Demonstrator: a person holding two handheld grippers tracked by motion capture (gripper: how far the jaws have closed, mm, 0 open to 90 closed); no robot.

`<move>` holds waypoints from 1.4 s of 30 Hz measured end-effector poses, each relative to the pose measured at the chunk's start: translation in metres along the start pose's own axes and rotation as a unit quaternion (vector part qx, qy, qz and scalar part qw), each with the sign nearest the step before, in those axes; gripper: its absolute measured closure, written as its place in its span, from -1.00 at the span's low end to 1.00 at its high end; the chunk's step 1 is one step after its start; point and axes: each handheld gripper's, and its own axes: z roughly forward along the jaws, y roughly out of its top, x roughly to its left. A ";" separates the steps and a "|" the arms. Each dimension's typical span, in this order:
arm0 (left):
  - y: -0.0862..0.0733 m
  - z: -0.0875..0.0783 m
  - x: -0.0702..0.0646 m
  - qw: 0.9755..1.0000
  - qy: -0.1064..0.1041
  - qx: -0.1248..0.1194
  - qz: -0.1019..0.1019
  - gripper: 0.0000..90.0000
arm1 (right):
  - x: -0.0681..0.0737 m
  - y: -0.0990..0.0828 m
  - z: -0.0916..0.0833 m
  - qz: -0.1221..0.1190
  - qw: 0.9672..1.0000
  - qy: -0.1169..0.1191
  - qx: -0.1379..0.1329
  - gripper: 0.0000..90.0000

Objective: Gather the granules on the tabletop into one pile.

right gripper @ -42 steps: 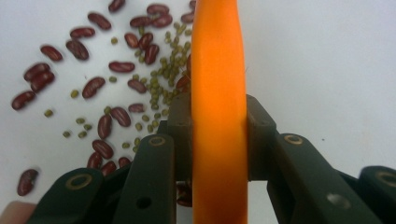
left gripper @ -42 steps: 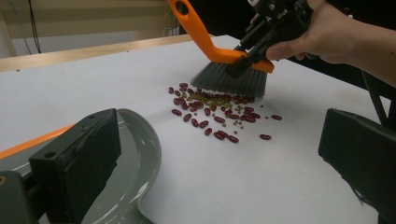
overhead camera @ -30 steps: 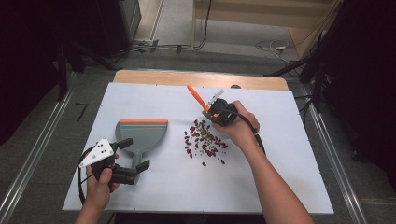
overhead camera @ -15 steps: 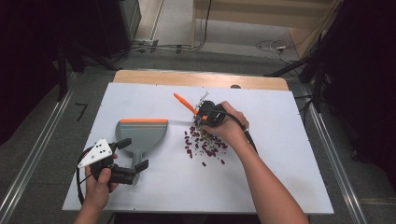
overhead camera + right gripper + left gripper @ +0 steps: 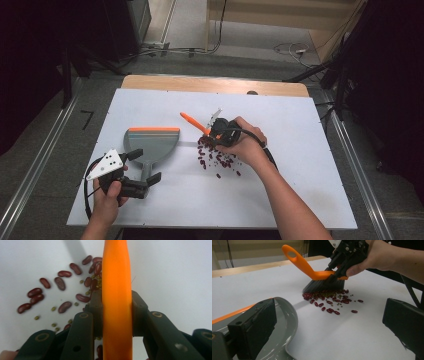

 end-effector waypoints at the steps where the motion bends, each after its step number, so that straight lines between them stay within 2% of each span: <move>1: 0.000 0.000 0.000 1.000 -0.001 0.000 0.000 -1.00 | 0.000 0.000 -0.001 -0.006 1.000 -0.001 0.001 0.53; 7: 0.000 0.000 0.000 1.000 -0.002 0.001 0.001 -1.00 | 0.007 0.000 -0.005 -0.019 1.000 0.015 0.003 0.53; 9: 0.000 0.000 0.000 1.000 -0.002 0.001 0.001 -1.00 | 0.007 0.000 -0.007 -0.014 1.000 0.021 0.000 0.53; 13: 0.000 0.000 0.000 1.000 -0.002 0.001 0.001 -1.00 | 0.001 0.000 -0.012 0.002 1.000 0.010 -0.017 0.53; 16: 0.000 0.001 0.000 1.000 -0.002 0.001 0.001 -1.00 | -0.002 0.003 -0.013 0.004 1.000 0.002 -0.022 0.53; 18: 0.000 0.001 0.000 1.000 -0.002 0.002 0.002 -1.00 | -0.003 0.007 -0.010 -0.002 1.000 -0.014 -0.021 0.53; 22: 0.000 0.001 -0.001 1.000 -0.002 0.002 0.002 -1.00 | -0.002 0.015 0.001 -0.011 0.999 -0.029 -0.013 0.53; 24: 0.000 0.000 0.000 1.000 -0.002 0.001 0.002 -1.00 | 0.000 0.017 0.005 -0.013 1.000 -0.024 -0.009 0.53; 25: 0.000 0.000 0.000 1.000 -0.001 0.001 0.001 -1.00 | 0.002 0.018 0.005 -0.008 1.000 -0.012 -0.010 0.53; 27: 0.000 0.000 0.001 1.000 -0.002 0.000 0.000 -1.00 | 0.007 0.019 0.005 -0.029 1.000 -0.009 -0.003 0.53; 29: 0.000 0.000 0.001 1.000 -0.001 0.000 0.000 -1.00 | 0.008 0.019 0.004 -0.035 0.999 -0.006 0.001 0.53; 32: 0.000 -0.001 0.000 1.000 -0.002 0.001 0.002 -1.00 | 0.008 0.016 -0.001 -0.030 0.999 0.017 -0.001 0.53; 33: 0.000 0.000 0.000 1.000 -0.002 0.001 0.002 -1.00 | 0.008 0.016 -0.002 -0.027 1.000 0.015 -0.004 0.53; 35: 0.000 0.000 0.000 1.000 -0.002 0.000 0.003 -1.00 | 0.006 0.014 -0.008 -0.027 1.000 -0.007 -0.008 0.53; 37: 0.000 0.000 -0.001 1.000 -0.002 0.001 0.002 -1.00 | 0.005 0.013 -0.023 0.001 0.999 -0.004 -0.034 0.53; 39: 0.000 0.001 -0.001 1.000 -0.002 0.001 0.002 -1.00 | 0.008 0.014 -0.033 0.045 0.997 0.042 -0.044 0.53; 40: 0.000 0.001 -0.001 1.000 -0.001 0.002 0.002 -1.00 | 0.011 0.014 -0.037 0.070 0.994 0.066 -0.050 0.53; 41: 0.000 0.001 -0.001 1.000 -0.002 0.002 0.003 -1.00 | 0.011 0.014 -0.037 0.070 0.994 0.066 -0.050 0.53; 42: 0.000 0.002 -0.001 1.000 -0.003 0.002 0.003 -1.00 | 0.013 0.015 -0.040 0.091 0.991 0.085 -0.056 0.53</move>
